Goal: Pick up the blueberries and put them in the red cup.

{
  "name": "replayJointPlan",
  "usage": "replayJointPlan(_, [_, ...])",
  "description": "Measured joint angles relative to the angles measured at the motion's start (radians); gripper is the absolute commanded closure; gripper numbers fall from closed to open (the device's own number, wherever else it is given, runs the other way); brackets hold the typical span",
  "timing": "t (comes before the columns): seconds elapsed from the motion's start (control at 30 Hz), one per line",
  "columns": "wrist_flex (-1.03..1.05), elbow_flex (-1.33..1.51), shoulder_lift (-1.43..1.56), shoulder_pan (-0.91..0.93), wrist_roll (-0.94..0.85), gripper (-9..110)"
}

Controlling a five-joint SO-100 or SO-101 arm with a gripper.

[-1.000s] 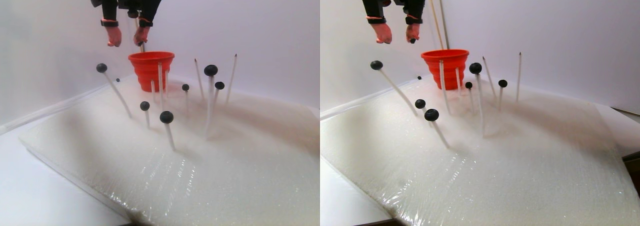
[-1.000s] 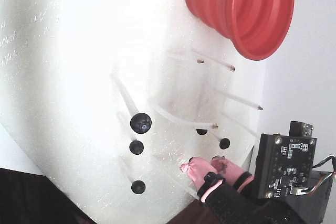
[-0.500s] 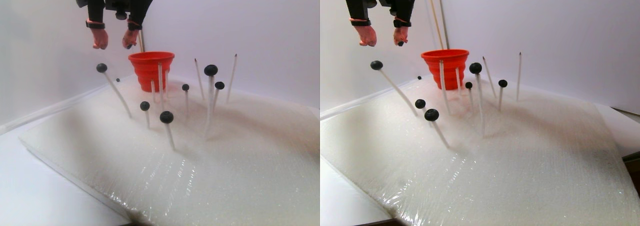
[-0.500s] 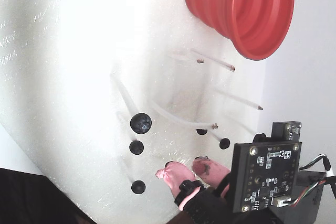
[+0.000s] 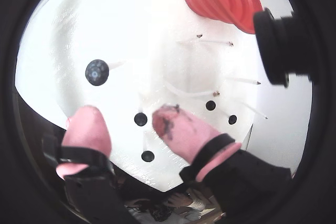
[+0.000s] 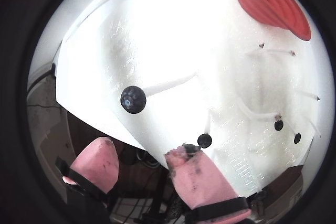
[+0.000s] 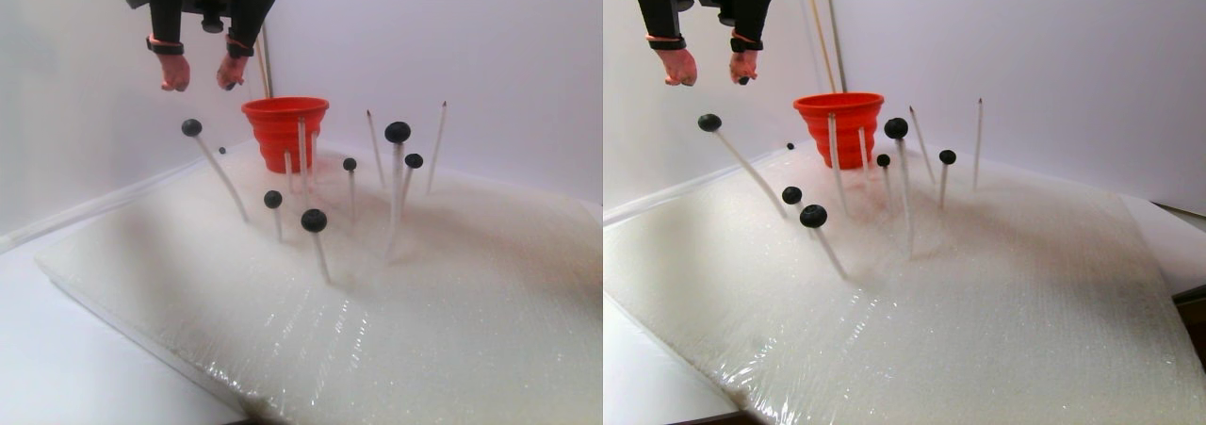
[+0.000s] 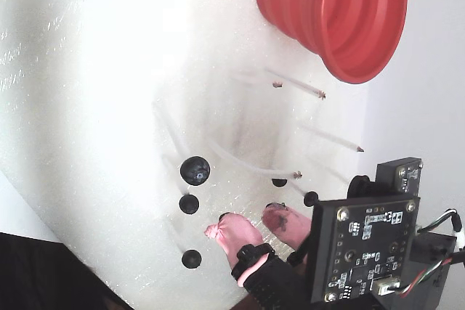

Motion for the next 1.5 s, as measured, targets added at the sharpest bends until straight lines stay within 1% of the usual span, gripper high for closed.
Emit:
replayJointPlan(0.9, [-0.155, 0.025, -0.152, -0.029, -0.008, 83])
replayJointPlan(1.5, [-0.313, 0.0, -0.311, -0.041, -0.008, 83])
